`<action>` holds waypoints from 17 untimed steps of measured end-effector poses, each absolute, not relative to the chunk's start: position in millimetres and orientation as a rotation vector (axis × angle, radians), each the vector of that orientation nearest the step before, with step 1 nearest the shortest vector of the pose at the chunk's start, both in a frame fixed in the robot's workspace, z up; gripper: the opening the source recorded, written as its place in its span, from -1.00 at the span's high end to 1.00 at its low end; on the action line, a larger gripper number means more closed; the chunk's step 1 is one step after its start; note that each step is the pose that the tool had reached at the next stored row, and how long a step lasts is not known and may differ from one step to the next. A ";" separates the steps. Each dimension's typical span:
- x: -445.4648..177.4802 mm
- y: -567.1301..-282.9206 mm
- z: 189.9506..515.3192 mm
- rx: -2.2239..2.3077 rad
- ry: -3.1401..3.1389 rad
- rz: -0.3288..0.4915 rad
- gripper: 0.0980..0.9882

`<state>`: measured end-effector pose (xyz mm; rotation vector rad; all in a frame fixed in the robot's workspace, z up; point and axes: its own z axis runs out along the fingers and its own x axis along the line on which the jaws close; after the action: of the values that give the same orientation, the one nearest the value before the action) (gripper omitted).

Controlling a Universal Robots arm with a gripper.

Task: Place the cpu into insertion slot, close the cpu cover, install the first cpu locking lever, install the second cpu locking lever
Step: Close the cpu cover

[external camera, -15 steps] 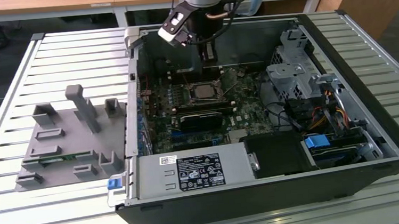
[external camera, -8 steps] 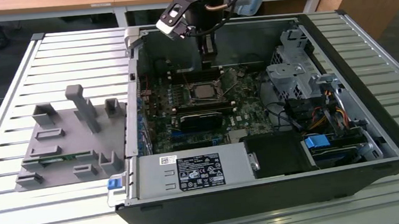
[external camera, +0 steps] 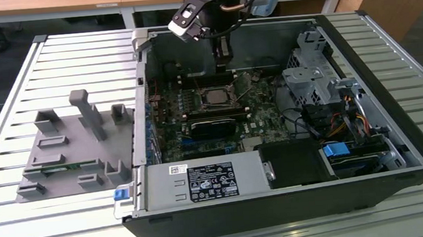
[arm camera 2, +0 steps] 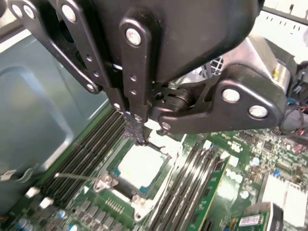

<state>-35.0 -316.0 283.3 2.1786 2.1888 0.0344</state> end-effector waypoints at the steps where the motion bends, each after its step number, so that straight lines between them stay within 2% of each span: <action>1: -31.1 -316.1 283.4 2.179 2.189 0.034 0.98; 17: 16.2 -316.1 275.9 2.191 2.201 0.046 0.98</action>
<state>16.2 -316.1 275.9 2.1911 2.2008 0.0464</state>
